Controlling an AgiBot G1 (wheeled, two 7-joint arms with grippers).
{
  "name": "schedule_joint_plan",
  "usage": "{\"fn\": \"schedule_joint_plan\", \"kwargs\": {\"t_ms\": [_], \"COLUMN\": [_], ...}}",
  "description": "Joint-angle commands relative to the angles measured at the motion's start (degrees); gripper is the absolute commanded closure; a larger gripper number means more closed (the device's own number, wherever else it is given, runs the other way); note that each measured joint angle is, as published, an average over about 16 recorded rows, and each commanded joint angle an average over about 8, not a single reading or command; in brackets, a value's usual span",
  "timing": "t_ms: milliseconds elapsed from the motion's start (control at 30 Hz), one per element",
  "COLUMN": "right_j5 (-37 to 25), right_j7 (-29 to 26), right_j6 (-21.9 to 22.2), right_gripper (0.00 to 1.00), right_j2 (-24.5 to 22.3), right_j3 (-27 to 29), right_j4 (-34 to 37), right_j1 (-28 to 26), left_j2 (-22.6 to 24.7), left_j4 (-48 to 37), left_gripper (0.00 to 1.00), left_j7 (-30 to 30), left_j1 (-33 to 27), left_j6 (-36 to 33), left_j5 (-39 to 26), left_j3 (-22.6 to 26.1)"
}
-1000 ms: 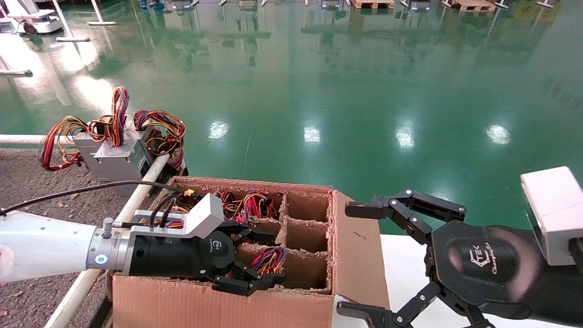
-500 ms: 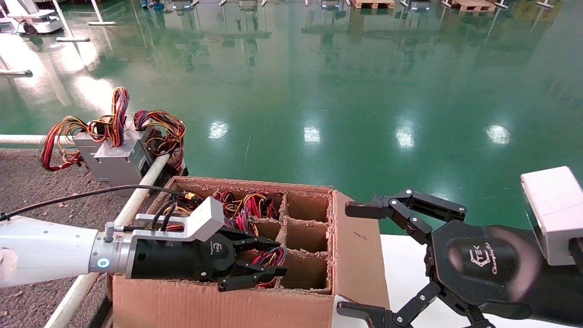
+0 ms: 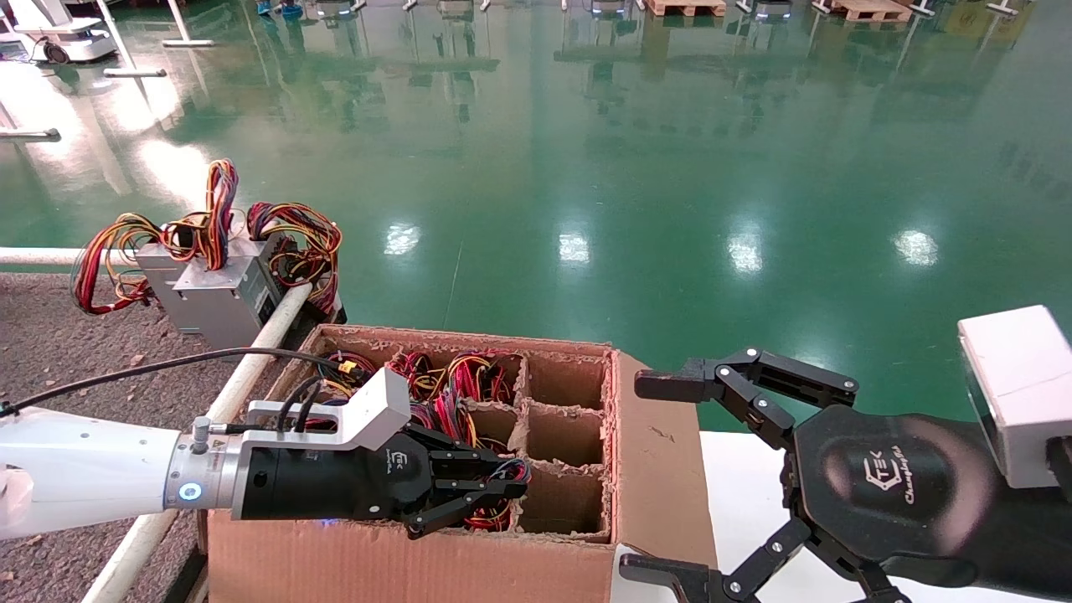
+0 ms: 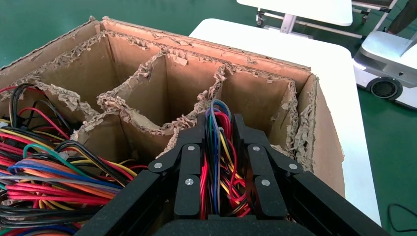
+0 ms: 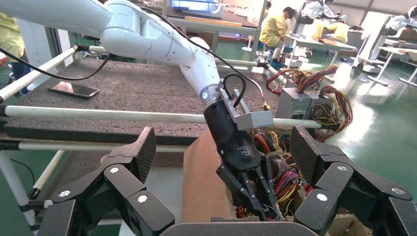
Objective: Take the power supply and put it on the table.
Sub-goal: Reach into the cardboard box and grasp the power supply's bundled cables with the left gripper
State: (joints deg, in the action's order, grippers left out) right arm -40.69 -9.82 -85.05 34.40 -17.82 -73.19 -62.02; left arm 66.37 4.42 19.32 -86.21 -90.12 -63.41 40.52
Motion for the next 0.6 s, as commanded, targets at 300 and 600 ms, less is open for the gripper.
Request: {"fn": "schedule_joint_plan", "kwargs": {"t_ms": [300, 600], "right_j5": [0.02, 0.03], "right_j7": [0.01, 0.02], "right_j6": [0.01, 0.02], "right_gripper": [0.00, 0.00], "right_j2": [-0.01, -0.02], "right_j3": [-0.02, -0.04], "right_j4": [0.00, 0.00], "right_j1": [-0.01, -0.01], "left_j2": [-1.39, -6.07], "left_j4": [1.25, 9.95], "left_gripper": [1.00, 1.00], "left_j7": [-0.13, -6.99], "left_j1": [0.21, -0.35], "left_j6": [-0.91, -1.47], "left_j5": [2.62, 10.51], "left_j3": [-1.17, -3.61]}}
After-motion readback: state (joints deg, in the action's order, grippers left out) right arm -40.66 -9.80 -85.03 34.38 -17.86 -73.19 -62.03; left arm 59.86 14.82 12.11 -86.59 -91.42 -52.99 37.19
